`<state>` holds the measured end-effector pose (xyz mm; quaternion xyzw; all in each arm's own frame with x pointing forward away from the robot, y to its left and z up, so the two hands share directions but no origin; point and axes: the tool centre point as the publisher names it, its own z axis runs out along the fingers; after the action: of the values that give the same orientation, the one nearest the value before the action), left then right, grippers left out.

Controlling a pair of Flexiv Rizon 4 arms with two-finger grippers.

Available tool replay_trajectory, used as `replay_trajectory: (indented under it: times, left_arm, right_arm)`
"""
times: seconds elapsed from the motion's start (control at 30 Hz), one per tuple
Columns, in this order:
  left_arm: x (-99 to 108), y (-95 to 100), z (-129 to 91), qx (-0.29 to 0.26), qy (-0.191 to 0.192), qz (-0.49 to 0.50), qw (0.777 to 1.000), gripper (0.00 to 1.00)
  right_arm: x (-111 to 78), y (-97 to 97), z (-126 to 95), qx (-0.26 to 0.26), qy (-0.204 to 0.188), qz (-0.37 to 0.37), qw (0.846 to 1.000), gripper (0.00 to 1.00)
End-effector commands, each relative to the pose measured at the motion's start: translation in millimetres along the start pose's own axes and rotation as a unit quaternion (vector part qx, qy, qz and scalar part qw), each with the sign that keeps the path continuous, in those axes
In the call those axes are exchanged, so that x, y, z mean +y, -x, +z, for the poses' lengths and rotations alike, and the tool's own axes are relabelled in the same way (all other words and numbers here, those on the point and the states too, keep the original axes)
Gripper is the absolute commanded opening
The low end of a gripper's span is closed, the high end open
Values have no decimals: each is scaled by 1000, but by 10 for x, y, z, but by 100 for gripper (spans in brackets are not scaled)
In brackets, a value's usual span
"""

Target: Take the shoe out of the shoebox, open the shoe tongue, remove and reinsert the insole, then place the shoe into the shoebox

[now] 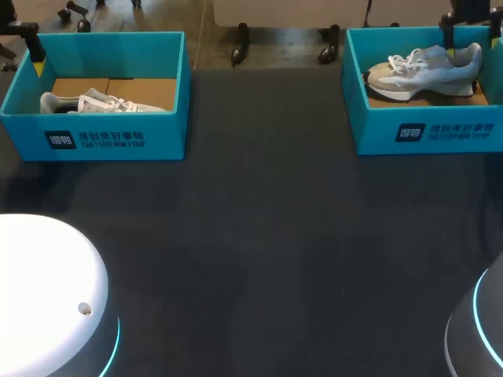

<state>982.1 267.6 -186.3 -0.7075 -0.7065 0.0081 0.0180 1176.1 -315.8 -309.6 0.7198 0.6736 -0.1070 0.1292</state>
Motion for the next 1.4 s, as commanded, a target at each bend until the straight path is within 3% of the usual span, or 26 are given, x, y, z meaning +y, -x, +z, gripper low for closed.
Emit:
replay_trajectory:
  times: [0.03, 0.7, 0.87, 0.9, 0.97, 1.03, 1.17, 1.4]
  left_arm:
    - [-3, -3, -7, 2, 0, 0, 1000, 100]
    - [-3, -3, -7, 2, 0, 0, 1000, 100]
    - [-3, -3, -7, 2, 0, 0, 1000, 100]
    - [-3, -3, -7, 2, 0, 0, 1000, 100]
    - [-3, -3, -7, 2, 0, 0, 1000, 100]
    - [-3, -3, -7, 2, 0, 0, 1000, 100]
    - [-3, -3, -7, 2, 0, 0, 1000, 100]
    - [-3, -3, -7, 2, 0, 0, 1000, 100]
  right_arm:
    - [144, 30, 84, 2, -21, 0, 1000, 100]
    - [214, 67, 382, 40, -53, -6, 998, 92]
    - [214, 44, 439, 44, -60, -8, 997, 80]
    - [212, 39, 449, 45, -61, -9, 997, 73]
    - [208, 36, 470, 50, -63, -10, 997, 69]
    - [204, 36, 483, 51, -64, -10, 997, 55]
    - [190, 32, 495, 51, -66, -10, 996, 53]
    - [157, 11, 502, 52, -67, -11, 996, 39]
